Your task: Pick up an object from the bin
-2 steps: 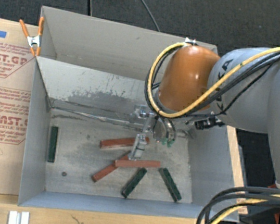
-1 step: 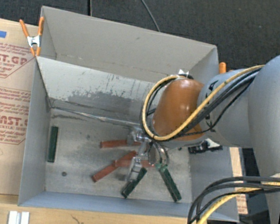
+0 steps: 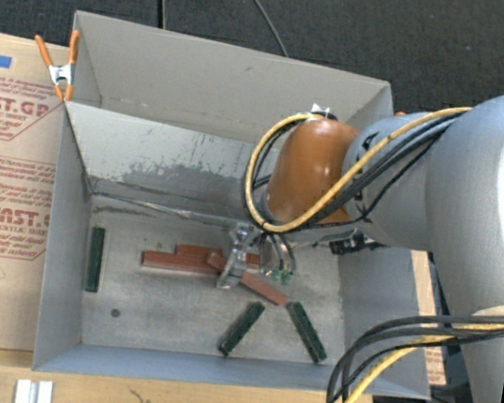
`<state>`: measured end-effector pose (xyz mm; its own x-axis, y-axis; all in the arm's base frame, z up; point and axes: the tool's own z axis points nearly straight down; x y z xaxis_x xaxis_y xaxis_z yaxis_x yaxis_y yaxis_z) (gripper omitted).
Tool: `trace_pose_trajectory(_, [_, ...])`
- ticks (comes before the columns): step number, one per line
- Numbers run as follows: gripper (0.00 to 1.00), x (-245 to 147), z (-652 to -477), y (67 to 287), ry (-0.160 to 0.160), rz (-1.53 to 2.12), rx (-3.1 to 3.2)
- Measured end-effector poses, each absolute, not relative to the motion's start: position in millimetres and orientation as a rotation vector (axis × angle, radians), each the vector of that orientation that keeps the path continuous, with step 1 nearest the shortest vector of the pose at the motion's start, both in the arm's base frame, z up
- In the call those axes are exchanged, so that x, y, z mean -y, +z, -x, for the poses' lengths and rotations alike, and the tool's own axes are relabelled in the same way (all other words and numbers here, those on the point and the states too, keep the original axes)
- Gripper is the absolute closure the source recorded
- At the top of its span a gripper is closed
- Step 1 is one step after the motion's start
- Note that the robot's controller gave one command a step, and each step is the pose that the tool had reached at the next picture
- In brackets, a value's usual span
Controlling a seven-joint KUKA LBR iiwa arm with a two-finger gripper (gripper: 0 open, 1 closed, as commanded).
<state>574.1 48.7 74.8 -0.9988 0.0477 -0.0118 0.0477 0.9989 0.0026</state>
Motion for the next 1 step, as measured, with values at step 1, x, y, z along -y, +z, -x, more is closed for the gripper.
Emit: trace_pose_trajectory(1, [1.00,-48.7,-574.1,74.8,0.004,-0.075,-3.129])
